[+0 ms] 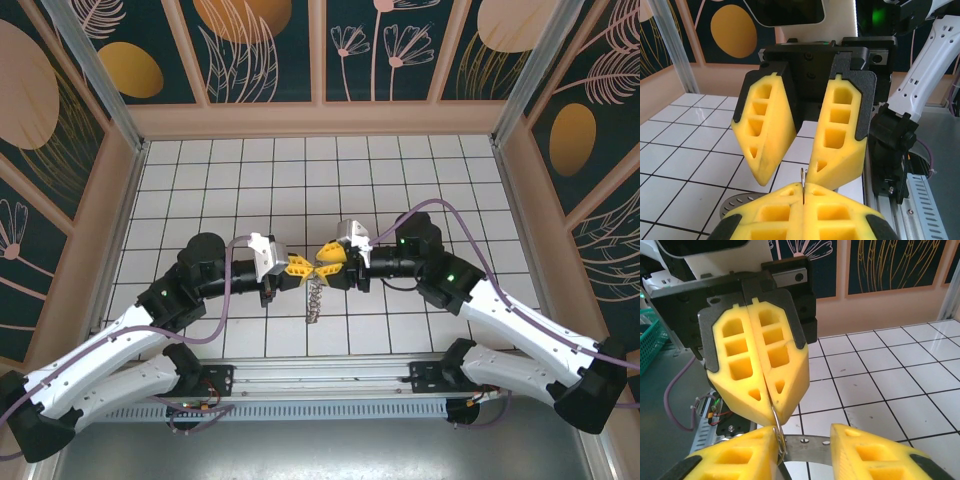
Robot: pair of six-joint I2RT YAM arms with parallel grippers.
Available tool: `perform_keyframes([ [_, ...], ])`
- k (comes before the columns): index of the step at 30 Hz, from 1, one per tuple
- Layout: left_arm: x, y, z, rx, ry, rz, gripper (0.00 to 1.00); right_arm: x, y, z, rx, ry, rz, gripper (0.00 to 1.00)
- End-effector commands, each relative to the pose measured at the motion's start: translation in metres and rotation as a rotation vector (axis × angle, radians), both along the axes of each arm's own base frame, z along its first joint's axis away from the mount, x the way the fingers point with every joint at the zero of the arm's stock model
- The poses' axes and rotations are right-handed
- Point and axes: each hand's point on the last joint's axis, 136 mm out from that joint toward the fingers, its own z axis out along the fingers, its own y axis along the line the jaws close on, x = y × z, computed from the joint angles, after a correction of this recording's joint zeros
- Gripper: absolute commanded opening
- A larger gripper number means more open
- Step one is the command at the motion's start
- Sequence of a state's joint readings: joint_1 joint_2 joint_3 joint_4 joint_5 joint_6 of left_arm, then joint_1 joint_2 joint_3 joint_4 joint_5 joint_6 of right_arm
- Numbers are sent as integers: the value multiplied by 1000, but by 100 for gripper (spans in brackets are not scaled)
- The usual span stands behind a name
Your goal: Put the keys on the keyring
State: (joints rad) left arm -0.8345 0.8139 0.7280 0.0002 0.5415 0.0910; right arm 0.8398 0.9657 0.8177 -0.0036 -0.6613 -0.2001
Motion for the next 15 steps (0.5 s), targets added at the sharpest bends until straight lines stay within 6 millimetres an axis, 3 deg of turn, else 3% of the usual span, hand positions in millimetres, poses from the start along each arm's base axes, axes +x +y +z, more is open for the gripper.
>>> perform_keyframes([
  [1, -6, 0, 19, -70, -34, -20, 0, -5, 3, 1, 21, -8, 33, 30],
  [8, -7, 1, 20, -86, -28, -19, 0, -5, 2, 1, 13, -21, 29, 1],
  [15, 1, 0, 8, -6, -1, 15, 0, 9, 1, -3, -92, -18, -31, 0],
])
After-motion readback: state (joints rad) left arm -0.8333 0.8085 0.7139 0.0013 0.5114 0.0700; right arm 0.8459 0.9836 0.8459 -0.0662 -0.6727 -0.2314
